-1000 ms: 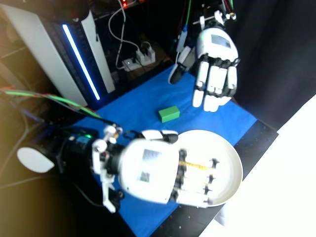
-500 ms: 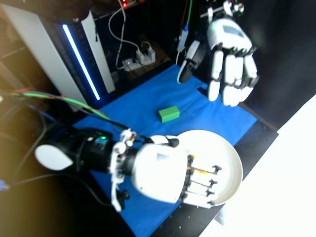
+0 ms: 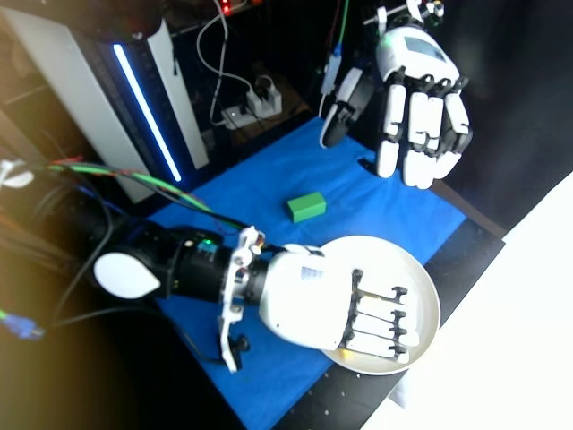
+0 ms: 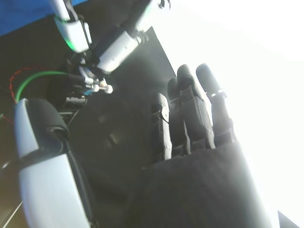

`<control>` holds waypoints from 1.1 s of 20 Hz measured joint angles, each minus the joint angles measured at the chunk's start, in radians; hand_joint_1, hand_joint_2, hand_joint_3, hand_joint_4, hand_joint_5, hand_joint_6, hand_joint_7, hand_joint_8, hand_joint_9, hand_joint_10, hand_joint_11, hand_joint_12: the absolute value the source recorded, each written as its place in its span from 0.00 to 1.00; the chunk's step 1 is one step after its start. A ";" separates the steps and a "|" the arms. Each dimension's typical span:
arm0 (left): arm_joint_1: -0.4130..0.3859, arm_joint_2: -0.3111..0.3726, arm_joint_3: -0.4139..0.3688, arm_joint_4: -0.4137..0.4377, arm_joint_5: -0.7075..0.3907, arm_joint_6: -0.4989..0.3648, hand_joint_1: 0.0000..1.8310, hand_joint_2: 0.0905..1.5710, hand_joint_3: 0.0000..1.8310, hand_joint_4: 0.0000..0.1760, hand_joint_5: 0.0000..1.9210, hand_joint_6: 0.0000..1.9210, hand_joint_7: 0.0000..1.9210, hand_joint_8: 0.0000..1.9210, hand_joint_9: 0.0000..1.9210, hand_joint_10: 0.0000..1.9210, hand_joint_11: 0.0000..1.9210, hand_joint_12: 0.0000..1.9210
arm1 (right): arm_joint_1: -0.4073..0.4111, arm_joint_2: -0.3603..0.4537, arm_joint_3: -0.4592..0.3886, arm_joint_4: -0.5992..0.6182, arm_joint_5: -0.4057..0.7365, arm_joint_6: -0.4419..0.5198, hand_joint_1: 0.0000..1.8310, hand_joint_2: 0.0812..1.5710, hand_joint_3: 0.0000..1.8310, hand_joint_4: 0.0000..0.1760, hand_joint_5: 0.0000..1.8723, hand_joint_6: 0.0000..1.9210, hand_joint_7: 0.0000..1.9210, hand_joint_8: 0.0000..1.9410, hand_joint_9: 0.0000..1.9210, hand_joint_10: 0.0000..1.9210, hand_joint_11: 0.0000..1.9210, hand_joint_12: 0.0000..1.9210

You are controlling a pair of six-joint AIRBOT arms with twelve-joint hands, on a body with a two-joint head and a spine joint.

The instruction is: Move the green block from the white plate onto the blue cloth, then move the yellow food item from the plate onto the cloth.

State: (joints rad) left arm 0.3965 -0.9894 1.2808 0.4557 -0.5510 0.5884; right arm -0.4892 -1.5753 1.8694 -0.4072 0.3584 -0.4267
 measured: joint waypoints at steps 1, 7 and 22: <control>-0.003 0.000 0.000 0.000 -0.001 0.000 0.48 0.43 0.00 0.48 0.16 0.00 0.21 0.01 0.26 0.01 0.03 0.62 | 0.000 -0.002 0.002 0.000 -0.001 0.000 0.51 0.51 0.00 0.00 0.20 0.00 0.31 0.00 0.30 0.03 0.09 0.60; -0.003 0.000 0.000 0.000 -0.009 0.000 0.46 0.41 0.00 0.45 0.16 0.00 0.22 0.01 0.28 0.01 0.05 0.62 | 0.000 -0.002 0.016 0.002 -0.010 0.000 0.64 0.60 0.00 0.00 0.34 0.00 0.46 0.00 0.47 0.01 0.26 0.53; 0.000 0.000 -0.003 -0.015 -0.014 0.000 0.44 0.45 0.01 0.36 0.14 0.00 0.21 0.00 0.27 0.01 0.03 0.62 | 0.003 -0.002 0.028 -0.022 0.047 0.003 0.68 0.68 0.00 0.00 0.58 0.36 0.51 0.57 0.60 0.07 0.35 0.71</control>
State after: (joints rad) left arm 0.3969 -0.9894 1.2778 0.4408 -0.5655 0.5884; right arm -0.4866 -1.5772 1.8973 -0.4290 0.4053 -0.4236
